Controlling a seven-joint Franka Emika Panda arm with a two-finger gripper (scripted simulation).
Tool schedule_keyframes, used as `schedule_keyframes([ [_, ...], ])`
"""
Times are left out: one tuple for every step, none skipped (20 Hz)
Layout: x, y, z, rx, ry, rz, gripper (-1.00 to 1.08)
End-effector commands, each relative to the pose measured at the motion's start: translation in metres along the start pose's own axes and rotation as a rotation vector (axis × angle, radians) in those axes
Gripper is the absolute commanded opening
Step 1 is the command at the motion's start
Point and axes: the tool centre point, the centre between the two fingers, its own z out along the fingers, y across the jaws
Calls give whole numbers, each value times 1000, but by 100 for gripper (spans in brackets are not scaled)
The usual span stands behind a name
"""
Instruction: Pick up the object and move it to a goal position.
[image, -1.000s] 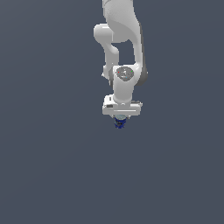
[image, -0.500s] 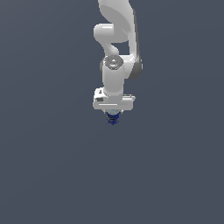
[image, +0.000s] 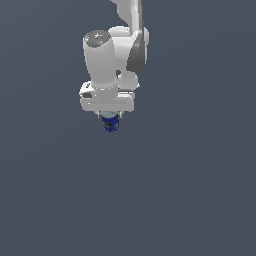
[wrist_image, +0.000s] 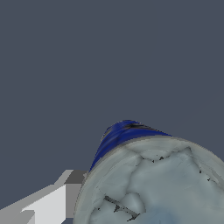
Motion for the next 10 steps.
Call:
schedule_keyframes([
  [0, 23, -25, 0, 4, -1, -100],
  [1, 31, -34, 0, 4, -1, -100],
  [1, 40, -43, 0, 4, 0, -100],
  [1, 48, -51, 0, 4, 0, -100],
  [1, 56, -59, 0, 4, 0, -100],
  [2, 64, -67, -1, 4, 0, -100],
  [2, 71, -74, -1, 4, 0, -100],
  [2, 77, -81, -1, 4, 0, -100],
  [3, 83, -87, -2, 3, 0, -100],
  [3, 89, -92, -2, 3, 0, -100],
])
